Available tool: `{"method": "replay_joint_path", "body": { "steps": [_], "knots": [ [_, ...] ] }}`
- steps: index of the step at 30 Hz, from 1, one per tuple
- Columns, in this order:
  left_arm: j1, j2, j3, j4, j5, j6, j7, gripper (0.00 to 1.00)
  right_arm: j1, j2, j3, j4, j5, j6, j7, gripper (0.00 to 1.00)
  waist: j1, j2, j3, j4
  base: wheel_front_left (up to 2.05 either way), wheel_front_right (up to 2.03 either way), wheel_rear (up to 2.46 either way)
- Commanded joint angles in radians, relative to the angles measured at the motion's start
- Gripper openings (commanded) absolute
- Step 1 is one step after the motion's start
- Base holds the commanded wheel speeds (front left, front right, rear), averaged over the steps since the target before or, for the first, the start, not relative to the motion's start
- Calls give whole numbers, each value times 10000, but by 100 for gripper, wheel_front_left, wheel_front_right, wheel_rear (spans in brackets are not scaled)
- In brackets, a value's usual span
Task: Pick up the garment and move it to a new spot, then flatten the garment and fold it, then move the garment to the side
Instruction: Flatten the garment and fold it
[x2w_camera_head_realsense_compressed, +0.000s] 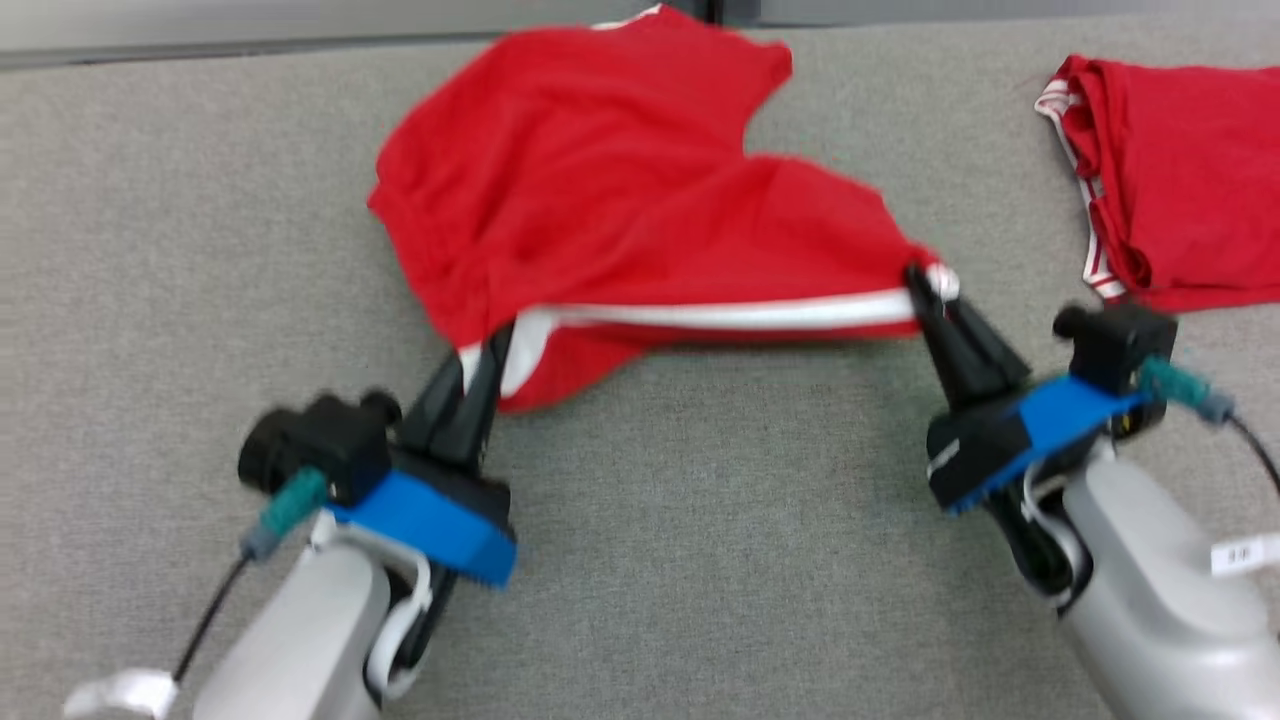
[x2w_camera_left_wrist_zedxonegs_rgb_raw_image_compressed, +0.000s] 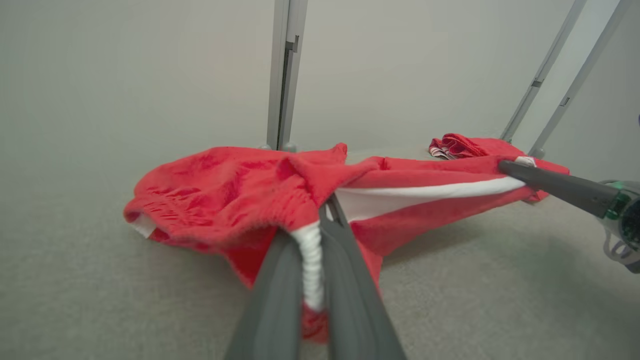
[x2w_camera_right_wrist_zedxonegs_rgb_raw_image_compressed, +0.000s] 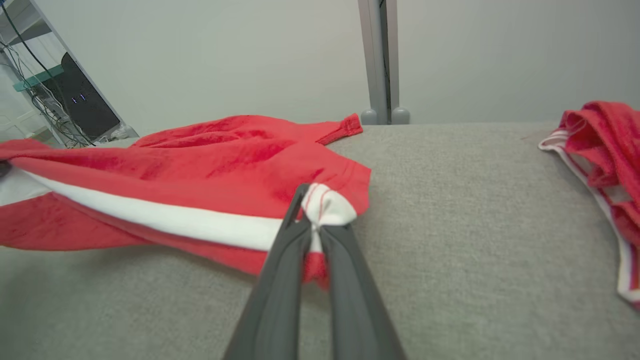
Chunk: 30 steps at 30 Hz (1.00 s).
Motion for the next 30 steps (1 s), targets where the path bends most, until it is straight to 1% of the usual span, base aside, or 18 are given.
{"method": "replay_joint_path", "body": {
  "steps": [1, 5, 8, 13, 18, 24, 30],
  "knots": [
    [414, 76, -16, -130, 45, 27, -42, 0, 521, -99, 0, -178, 7, 2, -43, 0, 3, 0, -271, -89, 0, 0, 0],
    [1716, 213, -185, -552, 157, 76, -43, 0, 1758, -201, 44, -720, -115, 2, -43, 0, 3, 0, -722, -85, 0, 0, 0],
    [2390, 318, -214, -829, 191, 154, -41, 0, 2594, -162, -199, -1182, -137, 2, -43, 0, 3, 0, -980, -21, 0, 0, 0],
    [3107, 355, -383, -1218, 228, 269, -43, 0, 3982, -43, -819, -1986, -275, 2, 123, 0, 3, 0, -1273, 111, 0, 0, 0],
    [3428, 369, -498, -1433, 262, 344, -37, 0, 5003, 168, -1568, -2802, -560, 2, 507, 0, 3, 0, -1497, 179, 0, 0, 0],
    [3120, 286, -649, -1535, 326, 287, 46, 0, 5144, 401, -2227, -3449, -966, 2, 1048, 0, 3, 0, -1599, 247, 0, 0, 0],
    [2399, 328, -674, -1648, 446, 195, 250, 0, 4210, 369, -2568, -3702, -1325, 2, 1592, 0, 3, 0, -1327, 407, 0, 0, 0]
  ]
}}
